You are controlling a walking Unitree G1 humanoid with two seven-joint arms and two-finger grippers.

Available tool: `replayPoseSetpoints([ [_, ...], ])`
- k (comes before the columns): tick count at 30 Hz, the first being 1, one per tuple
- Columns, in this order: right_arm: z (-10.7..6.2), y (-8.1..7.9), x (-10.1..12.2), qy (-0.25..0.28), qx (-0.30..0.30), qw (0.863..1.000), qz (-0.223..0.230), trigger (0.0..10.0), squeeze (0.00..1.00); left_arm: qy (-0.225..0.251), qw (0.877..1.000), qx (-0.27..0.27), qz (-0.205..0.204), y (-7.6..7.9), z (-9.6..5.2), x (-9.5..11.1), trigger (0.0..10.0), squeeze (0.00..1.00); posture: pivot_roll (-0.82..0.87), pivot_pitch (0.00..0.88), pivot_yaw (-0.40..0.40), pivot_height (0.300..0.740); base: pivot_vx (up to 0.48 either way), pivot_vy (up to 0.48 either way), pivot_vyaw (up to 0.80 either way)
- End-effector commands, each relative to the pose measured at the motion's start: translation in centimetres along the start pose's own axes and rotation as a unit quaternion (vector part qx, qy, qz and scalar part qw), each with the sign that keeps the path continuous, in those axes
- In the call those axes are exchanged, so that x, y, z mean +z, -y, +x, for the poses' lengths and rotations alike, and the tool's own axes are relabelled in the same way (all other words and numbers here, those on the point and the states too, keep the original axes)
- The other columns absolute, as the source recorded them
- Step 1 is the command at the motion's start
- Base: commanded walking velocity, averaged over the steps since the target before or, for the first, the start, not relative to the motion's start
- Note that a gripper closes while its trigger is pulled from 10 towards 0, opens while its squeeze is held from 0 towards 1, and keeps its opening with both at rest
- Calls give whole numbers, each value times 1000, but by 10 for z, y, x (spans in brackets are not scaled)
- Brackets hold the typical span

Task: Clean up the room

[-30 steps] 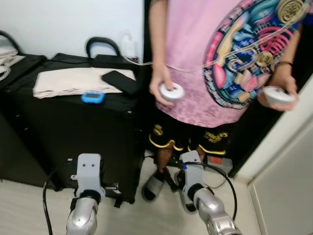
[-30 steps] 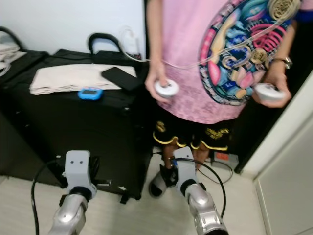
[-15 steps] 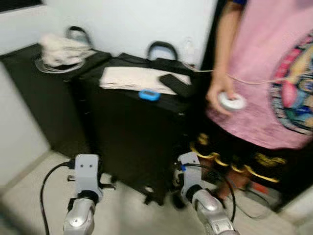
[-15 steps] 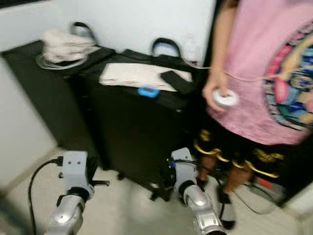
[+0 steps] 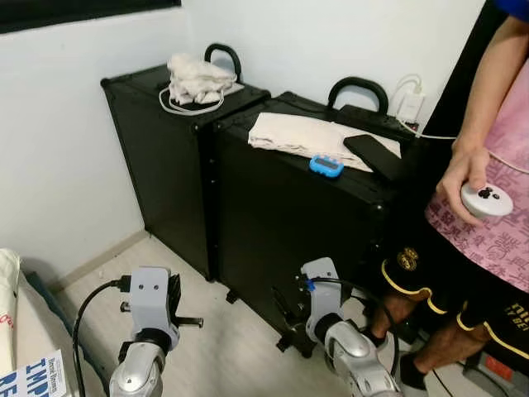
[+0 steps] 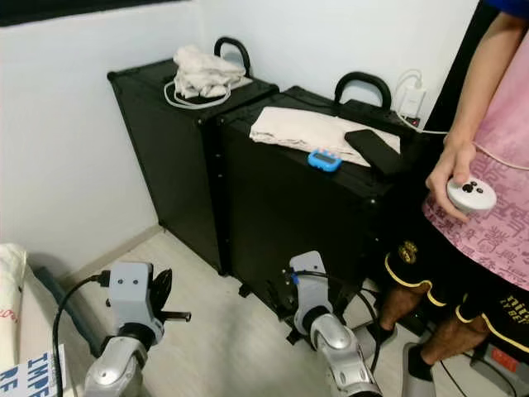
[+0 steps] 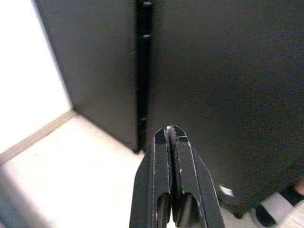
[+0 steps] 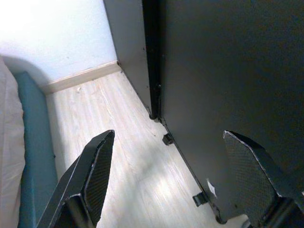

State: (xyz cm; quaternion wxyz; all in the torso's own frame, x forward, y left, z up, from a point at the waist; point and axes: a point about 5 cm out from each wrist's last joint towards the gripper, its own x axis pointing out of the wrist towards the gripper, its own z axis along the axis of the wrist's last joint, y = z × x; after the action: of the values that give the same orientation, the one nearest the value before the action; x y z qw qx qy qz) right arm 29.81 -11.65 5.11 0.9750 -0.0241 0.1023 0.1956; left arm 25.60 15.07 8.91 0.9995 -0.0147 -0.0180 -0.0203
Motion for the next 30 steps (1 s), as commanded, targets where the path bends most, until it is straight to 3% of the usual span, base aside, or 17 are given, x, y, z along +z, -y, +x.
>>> replayPoseSetpoints([
  [1,-3,1,-4,-7,-6,1000,12,10000,0,-10,1000,-10,-6,4,-3,-3,10000,0,-37,101,-76,740,0,0,0],
  [17,-3,5,-3,-3,-16,1000,19,10000,0,2,999,-47,-11,12,-5,2,10000,0,-40,107,-71,740,0,0,0],
  [30,-2,3,-1,-1,-11,1000,21,10000,0,14,999,-25,-26,5,-4,6,10000,0,-43,113,-75,740,389,0,0],
])
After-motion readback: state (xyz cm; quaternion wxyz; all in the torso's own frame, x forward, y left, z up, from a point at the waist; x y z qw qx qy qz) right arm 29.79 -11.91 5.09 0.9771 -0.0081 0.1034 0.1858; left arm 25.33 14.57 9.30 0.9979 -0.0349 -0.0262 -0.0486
